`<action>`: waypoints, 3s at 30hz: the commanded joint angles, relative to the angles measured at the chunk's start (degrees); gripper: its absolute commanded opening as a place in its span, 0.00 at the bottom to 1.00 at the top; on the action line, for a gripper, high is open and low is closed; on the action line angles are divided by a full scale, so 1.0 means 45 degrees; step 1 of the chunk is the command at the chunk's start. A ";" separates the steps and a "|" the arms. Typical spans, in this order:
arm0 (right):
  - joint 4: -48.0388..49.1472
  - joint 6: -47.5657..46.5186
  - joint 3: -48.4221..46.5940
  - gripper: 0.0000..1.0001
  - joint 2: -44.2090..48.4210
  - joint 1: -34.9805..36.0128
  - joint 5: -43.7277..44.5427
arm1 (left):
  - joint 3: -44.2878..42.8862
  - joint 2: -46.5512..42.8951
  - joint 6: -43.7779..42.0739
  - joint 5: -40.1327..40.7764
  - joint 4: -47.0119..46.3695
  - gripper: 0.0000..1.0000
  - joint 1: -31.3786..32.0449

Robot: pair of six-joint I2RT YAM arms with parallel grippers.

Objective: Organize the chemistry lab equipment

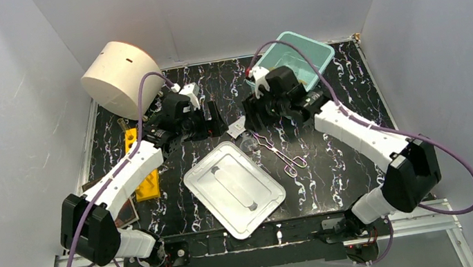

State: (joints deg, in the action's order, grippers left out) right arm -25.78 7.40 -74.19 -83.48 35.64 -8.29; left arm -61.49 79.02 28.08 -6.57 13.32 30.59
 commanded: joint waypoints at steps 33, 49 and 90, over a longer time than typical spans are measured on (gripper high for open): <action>0.4438 -0.2923 0.1907 0.35 -0.3814 0.0776 0.1426 | -0.0066 -0.0451 0.1001 0.0561 0.0882 0.92 -0.0613; 0.1444 -0.3964 0.1388 0.03 -0.2181 0.0829 -0.0224 | 0.0309 -0.0145 0.2231 -0.0582 0.0342 0.92 -0.1066; 0.3598 -0.1742 0.1879 0.00 0.0557 0.0814 -0.2672 | 0.0004 0.3590 0.7856 -0.7603 -0.4503 0.18 -0.1485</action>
State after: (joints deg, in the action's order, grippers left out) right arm -13.02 -0.56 -63.00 -81.69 39.07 -20.21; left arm -62.17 95.42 62.04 -36.25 -4.95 23.75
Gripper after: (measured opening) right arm 0.084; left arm 0.215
